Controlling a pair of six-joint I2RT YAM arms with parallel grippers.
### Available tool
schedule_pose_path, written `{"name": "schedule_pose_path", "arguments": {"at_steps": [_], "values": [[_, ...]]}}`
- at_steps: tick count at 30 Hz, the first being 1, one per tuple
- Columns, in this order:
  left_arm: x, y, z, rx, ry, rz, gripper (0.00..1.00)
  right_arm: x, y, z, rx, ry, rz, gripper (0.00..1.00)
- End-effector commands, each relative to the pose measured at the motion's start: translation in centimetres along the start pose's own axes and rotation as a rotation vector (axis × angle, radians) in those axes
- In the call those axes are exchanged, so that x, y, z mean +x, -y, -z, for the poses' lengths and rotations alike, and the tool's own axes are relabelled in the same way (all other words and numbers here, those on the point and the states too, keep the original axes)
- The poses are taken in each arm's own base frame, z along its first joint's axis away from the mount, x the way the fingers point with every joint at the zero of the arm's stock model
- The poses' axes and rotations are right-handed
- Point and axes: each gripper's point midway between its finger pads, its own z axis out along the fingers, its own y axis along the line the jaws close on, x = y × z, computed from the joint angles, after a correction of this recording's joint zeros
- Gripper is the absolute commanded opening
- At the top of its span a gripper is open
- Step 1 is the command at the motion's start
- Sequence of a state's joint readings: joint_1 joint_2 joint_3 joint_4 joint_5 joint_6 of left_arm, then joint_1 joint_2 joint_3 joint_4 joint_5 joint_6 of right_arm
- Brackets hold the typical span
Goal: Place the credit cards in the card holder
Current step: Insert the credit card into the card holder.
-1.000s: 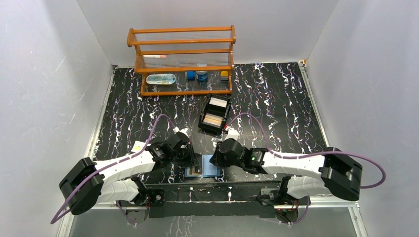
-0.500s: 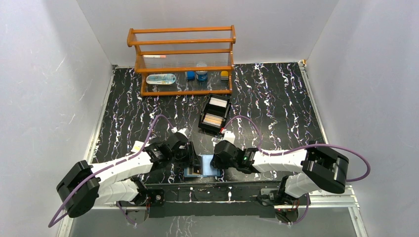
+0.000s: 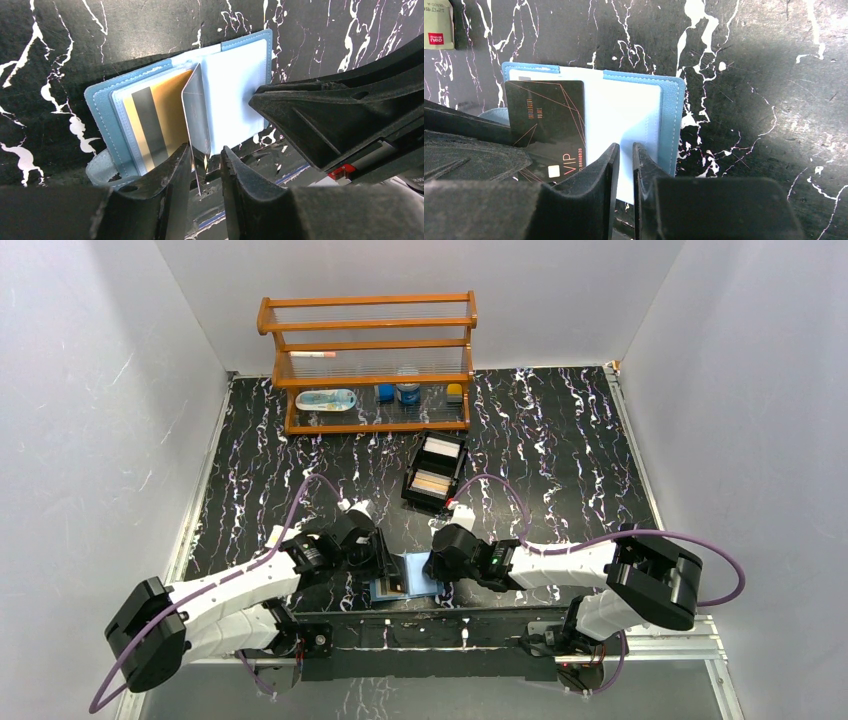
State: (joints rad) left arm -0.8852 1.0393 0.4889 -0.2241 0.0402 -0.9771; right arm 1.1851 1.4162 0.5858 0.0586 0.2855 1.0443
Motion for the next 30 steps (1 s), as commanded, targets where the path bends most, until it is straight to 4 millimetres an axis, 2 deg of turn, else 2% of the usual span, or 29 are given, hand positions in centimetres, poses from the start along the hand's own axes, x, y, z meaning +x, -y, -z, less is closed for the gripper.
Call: {"name": "schedule_pose_path", "arguments": {"at_steps": [1, 7, 16, 30], "values": [[0.0, -0.9, 0.4, -0.03, 0.013, 0.016, 0.24, 1.6, 2.8, -0.5, 0.091, -0.034, 0.024, 0.24], [0.6, -1.1, 0.0, -0.028, -0.009, 0.044, 0.0, 1.4, 2.7, -0.4, 0.088, -0.029, 0.022, 0.24], [1.3, -0.8, -0.4, 0.027, -0.026, 0.161, 0.0, 1.7, 3.2, -0.3, 0.093, -0.029, 0.008, 0.23], [0.6, -1.9, 0.2, 0.013, 0.041, 0.179, 0.0, 1.9, 4.1, -0.1, 0.116, -0.026, 0.008, 0.23]]}}
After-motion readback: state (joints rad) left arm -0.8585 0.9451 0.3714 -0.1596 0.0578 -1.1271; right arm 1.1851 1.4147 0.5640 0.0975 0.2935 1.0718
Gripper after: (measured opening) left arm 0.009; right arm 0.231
